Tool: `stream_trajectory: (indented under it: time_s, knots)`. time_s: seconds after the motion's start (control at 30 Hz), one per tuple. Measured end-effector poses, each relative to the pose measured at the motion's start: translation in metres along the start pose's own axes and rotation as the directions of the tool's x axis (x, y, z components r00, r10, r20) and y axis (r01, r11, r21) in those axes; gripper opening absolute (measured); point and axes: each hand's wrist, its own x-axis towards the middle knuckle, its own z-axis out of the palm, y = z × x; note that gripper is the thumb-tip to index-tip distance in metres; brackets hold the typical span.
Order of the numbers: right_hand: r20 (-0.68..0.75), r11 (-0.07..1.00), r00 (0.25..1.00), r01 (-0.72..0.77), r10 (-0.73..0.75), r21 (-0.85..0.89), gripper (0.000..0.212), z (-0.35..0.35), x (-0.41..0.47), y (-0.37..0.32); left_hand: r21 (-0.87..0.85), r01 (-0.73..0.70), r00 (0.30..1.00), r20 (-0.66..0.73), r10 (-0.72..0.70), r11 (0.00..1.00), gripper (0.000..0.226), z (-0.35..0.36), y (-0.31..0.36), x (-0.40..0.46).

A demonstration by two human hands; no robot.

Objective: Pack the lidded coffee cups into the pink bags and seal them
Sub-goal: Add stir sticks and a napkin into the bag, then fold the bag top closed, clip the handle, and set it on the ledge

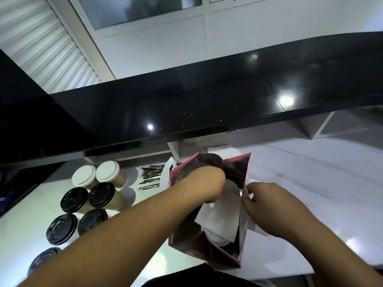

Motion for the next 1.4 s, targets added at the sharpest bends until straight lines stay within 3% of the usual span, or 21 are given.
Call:
stream_trajectory:
  time_s: [0.1,0.2,0.3,0.37,0.5,0.57,0.67,0.8,1.0,1.33,1.4]
  knots:
    - [0.000,1.000,1.000,-0.015,0.015,-0.010,0.036,-0.001,-0.001,0.002,-0.010,-0.052,0.994,-0.097,0.050,0.999,0.031,-0.002,0.001,-0.026]
    - [-0.040,0.998,0.999,-0.029,0.027,-0.062,0.037,-0.011,0.000,-0.001,-0.118,-0.198,0.973,-0.142,0.181,0.973,0.035,0.009,-0.003,-0.069]
    - [-0.230,0.991,0.971,0.042,-0.071,-0.131,0.024,-0.026,0.013,-0.014,-0.200,-0.261,0.965,-0.095,0.246,0.944,0.052,0.024,-0.011,-0.110]
    - [-0.308,0.977,0.932,0.155,-0.193,-0.145,0.016,-0.035,0.031,-0.028,-0.168,-0.270,0.962,-0.095,0.257,0.948,0.050,0.036,-0.014,-0.119]
    - [-0.123,0.891,0.938,0.259,-0.324,-0.373,0.019,-0.036,0.074,-0.054,0.080,-0.221,0.970,-0.081,0.227,0.972,0.035,0.052,-0.011,-0.116]
    - [-0.016,0.863,0.955,0.259,-0.295,-0.434,0.006,-0.033,0.087,-0.060,0.077,-0.214,0.972,-0.086,0.220,0.974,0.030,0.055,-0.015,-0.118]
    - [0.049,0.862,0.980,0.195,-0.194,-0.469,0.017,-0.031,0.092,-0.060,0.066,-0.188,0.969,-0.150,0.196,0.980,0.030,0.061,-0.034,-0.124]
    - [0.007,0.897,0.995,0.090,-0.096,-0.433,0.019,-0.035,0.089,-0.047,0.074,-0.168,0.927,-0.328,0.183,0.983,0.030,0.077,-0.083,-0.135]
    - [0.036,0.944,0.997,0.074,-0.066,-0.321,0.019,-0.027,0.065,-0.034,0.060,-0.197,0.830,-0.521,0.199,0.979,0.022,0.092,-0.155,-0.134]
    - [-0.070,1.000,0.998,0.011,-0.010,0.012,0.013,0.008,0.030,-0.049,0.011,-0.157,0.762,-0.634,0.128,0.988,0.018,0.097,-0.195,-0.125]
    - [-0.136,0.998,0.991,0.014,-0.005,0.066,0.016,0.012,0.026,-0.052,-0.091,-0.187,0.727,-0.682,0.076,0.978,0.023,0.102,-0.193,-0.127]
